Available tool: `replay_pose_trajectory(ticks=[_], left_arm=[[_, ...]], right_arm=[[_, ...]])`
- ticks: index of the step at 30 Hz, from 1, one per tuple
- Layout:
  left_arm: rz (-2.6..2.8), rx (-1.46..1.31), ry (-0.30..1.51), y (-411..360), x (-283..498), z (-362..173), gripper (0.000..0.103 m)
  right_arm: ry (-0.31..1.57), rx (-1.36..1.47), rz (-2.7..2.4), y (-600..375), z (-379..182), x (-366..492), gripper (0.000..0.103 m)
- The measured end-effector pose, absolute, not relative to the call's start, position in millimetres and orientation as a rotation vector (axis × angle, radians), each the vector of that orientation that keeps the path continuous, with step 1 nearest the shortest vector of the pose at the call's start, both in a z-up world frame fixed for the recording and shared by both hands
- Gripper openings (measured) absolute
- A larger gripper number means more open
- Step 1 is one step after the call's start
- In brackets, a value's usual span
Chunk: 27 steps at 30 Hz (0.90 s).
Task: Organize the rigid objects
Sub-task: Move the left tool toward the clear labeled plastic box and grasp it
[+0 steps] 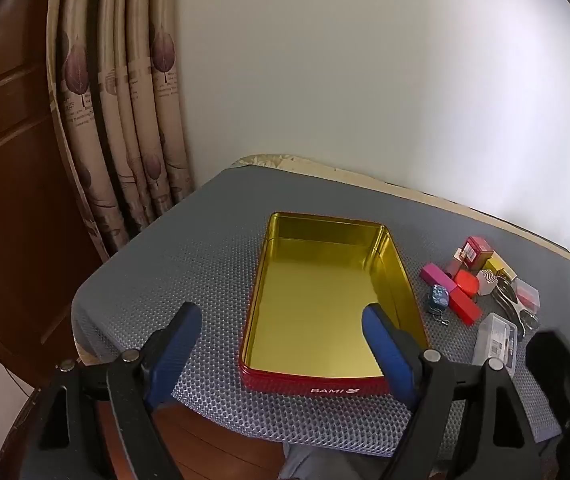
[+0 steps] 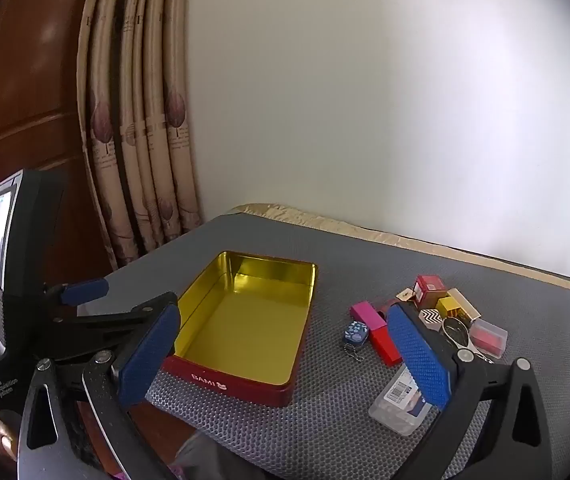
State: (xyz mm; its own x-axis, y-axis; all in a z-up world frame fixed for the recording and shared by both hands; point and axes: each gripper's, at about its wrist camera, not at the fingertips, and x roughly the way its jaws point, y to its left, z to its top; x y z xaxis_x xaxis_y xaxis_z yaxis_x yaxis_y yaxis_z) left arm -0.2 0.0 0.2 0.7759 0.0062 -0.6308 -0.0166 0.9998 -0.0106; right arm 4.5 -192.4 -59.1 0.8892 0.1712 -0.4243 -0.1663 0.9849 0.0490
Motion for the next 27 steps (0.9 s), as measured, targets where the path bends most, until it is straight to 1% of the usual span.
replay_pose_trajectory(ticks=[10,14,27], left_arm=[[-0.002,-0.001,0.687,-11.2,-1.1,-2.9,0.085],[-0.029,0.02,0.702,-17.6,-2.9,-3.1,0.085],[-0.101,0.111,0.739,-52.8,-11.0,-13.4,0.085]], right_arm=[[0.445,0.045,0.165,-201.0,-55.0,2.1,0.103],[0.442,0.059,0.12,-221.3,-62.2,-3.3,0.103],[0.519,0.126,-0.066,-301.1,-92.1,-16.4,0.103]])
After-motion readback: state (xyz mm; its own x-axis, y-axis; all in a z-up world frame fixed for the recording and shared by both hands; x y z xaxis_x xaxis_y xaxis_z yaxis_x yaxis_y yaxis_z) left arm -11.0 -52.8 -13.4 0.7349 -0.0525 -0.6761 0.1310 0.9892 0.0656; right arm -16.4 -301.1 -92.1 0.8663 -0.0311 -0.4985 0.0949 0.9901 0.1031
